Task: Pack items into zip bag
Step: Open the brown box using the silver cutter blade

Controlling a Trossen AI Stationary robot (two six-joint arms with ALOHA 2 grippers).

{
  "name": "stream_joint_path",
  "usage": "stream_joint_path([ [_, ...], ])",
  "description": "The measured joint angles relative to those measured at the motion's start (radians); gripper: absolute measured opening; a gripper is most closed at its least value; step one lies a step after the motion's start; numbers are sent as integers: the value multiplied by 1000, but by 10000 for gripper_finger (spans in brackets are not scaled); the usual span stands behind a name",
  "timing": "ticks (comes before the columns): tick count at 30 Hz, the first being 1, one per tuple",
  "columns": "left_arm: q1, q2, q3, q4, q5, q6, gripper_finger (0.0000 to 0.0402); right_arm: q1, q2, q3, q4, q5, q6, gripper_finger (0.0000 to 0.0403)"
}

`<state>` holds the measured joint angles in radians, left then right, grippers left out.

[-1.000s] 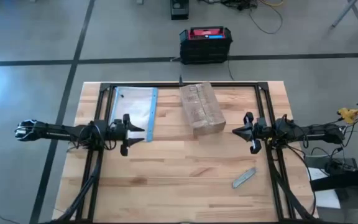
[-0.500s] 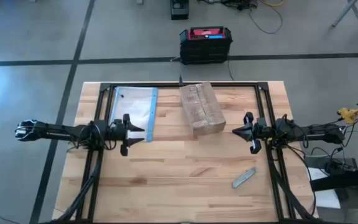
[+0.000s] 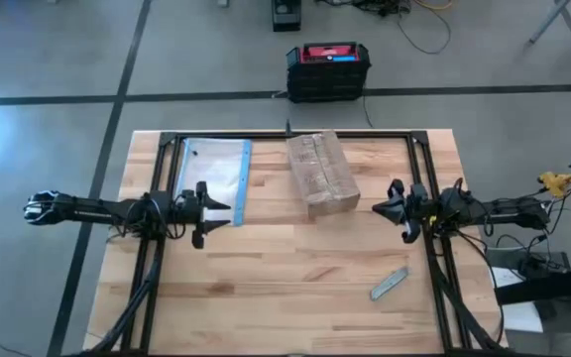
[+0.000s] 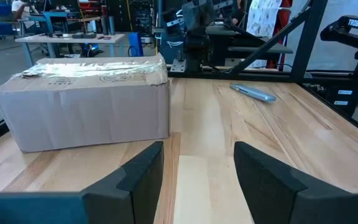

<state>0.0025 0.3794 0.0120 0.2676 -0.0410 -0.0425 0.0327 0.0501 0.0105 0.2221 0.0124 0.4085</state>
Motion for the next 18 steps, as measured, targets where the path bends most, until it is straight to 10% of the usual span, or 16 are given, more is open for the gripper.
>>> stream_joint_path([
  [6, 0, 0, 0, -1, 0, 0, 181, 53, 118, 45, -103, -321, -45, 0],
  [18, 0, 0, 0, -1, 0, 0, 181, 146, 514, 488, -835, -168, 136, 0],
])
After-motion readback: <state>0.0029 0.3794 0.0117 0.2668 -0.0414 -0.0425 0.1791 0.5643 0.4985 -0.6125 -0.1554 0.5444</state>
